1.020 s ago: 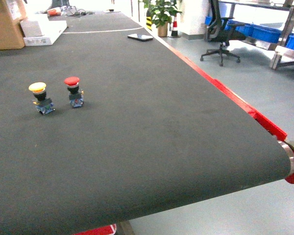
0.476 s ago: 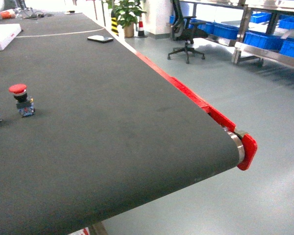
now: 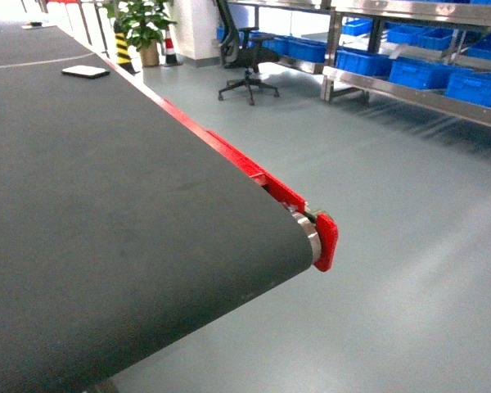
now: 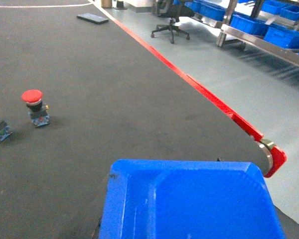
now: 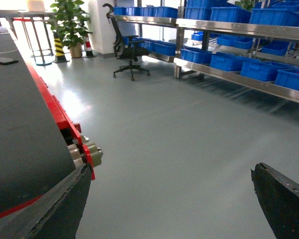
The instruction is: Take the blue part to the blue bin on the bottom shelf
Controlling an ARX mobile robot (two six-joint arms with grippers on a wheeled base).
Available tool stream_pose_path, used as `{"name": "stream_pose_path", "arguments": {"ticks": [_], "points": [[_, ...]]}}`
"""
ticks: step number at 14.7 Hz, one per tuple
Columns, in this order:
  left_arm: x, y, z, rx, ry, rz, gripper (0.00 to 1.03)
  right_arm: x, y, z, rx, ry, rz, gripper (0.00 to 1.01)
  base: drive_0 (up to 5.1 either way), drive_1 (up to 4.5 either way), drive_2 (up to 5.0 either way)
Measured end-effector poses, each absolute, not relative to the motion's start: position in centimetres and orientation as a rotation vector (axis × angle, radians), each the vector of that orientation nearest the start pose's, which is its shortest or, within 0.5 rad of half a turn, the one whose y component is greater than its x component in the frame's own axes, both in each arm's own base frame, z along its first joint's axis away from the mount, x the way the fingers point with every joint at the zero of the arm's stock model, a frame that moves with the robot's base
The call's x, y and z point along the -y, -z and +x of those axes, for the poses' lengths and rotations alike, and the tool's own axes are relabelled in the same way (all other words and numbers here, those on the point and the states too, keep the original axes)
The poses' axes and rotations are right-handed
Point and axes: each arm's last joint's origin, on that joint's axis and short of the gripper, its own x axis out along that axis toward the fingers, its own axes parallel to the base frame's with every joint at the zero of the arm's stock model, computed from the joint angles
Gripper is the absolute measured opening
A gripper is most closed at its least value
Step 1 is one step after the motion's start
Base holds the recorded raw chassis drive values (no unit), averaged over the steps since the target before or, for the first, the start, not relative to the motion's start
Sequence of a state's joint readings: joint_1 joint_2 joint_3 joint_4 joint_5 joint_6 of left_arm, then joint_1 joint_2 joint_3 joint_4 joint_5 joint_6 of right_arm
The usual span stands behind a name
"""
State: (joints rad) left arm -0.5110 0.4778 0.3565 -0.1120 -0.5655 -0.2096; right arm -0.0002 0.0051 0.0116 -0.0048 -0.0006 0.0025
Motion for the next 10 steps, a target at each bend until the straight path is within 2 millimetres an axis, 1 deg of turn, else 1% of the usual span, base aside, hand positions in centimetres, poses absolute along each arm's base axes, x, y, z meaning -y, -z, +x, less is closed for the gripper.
{"name": "stream_pose_path", "arguments": {"ticks": [10], "points": [[4.80, -23.35, 11.72, -0.193, -0.075, -0.089, 0.43, 0.00, -16.66, 9.73, 0.001, -0.001, 0.002, 0.98, -1.6, -1.62, -1.6]]}}
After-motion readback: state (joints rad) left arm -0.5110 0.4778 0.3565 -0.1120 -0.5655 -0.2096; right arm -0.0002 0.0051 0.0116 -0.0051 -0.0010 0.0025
